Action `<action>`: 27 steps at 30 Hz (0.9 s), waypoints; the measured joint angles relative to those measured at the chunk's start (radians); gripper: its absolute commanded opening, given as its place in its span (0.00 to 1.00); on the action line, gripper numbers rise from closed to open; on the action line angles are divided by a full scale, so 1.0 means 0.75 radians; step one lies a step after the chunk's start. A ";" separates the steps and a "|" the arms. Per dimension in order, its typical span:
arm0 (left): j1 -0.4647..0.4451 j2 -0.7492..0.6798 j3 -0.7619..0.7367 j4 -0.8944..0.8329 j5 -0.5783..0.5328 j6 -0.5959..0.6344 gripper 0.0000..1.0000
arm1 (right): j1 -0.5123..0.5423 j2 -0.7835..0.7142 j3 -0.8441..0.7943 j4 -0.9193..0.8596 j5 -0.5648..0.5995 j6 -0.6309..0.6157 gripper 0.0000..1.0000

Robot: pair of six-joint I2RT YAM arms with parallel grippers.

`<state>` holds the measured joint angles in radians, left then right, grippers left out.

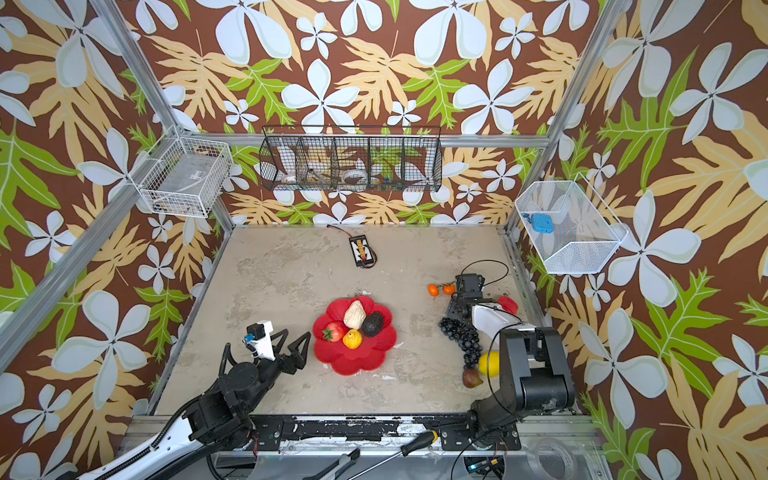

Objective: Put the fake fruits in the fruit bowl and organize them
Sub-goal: 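Lower the right gripper and grasp the brown mangosteen, then carry the mangosteen toward the bowl with the right gripper while the left reaches in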

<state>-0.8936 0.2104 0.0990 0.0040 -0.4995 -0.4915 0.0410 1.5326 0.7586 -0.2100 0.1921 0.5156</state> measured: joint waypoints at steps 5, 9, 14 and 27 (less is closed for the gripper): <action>0.000 -0.002 0.000 0.000 0.000 0.000 0.84 | 0.004 -0.021 0.001 0.001 0.020 -0.002 0.65; 0.000 -0.002 0.000 0.000 0.000 0.000 0.84 | 0.025 -0.055 0.001 0.010 0.035 -0.011 0.64; 0.000 -0.002 0.000 0.000 0.000 0.000 0.84 | 0.107 -0.101 0.011 0.002 0.087 -0.032 0.65; 0.000 0.036 0.000 0.003 0.000 0.002 0.85 | 0.607 -0.484 -0.070 0.110 0.128 -0.191 0.65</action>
<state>-0.8936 0.2371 0.0990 0.0063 -0.4995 -0.4904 0.4961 1.1698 0.7063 -0.1272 0.2878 0.3725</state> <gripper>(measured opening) 0.844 0.659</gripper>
